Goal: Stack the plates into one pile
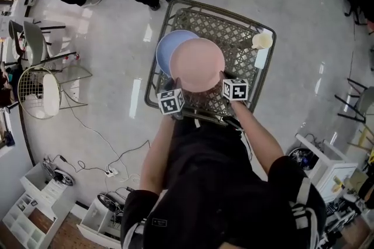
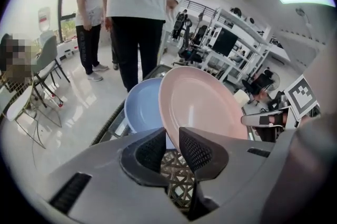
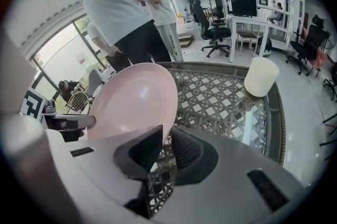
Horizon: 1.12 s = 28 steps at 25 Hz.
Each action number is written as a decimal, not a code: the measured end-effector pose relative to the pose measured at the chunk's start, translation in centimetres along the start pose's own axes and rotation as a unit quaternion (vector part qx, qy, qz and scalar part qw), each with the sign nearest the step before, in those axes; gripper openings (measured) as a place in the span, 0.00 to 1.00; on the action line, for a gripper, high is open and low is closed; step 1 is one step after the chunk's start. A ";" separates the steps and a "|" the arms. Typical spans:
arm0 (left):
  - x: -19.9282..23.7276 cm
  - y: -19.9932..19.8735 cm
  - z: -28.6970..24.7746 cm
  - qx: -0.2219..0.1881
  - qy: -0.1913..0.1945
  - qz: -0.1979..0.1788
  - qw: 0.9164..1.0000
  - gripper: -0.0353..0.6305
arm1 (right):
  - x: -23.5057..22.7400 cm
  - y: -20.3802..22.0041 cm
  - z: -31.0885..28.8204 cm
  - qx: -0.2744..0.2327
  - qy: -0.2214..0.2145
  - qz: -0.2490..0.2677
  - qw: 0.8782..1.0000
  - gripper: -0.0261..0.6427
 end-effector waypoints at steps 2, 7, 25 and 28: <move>1.4 -0.1 0.2 0.000 -0.007 0.013 1.000 0.19 | 1.2 -0.5 -0.9 0.007 -0.005 0.007 1.000 0.11; 4.8 -0.5 -0.4 0.008 -0.016 0.039 0.999 0.18 | 3.7 -2.0 -3.6 0.022 -0.010 0.022 0.999 0.11; 10.1 -2.0 -4.9 0.074 -0.006 0.051 0.996 0.21 | 6.0 -5.0 -9.8 0.074 0.043 0.021 0.996 0.11; 9.6 -2.0 -5.3 0.082 -0.003 0.042 0.996 0.21 | 5.6 -5.2 -10.0 0.077 0.049 0.021 0.996 0.11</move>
Point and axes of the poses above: the fingertips, and each gripper's own axes: z backward along the fingers, x to its left, y out of its underside, the point moved 7 cm from there along z, backward along the fingers
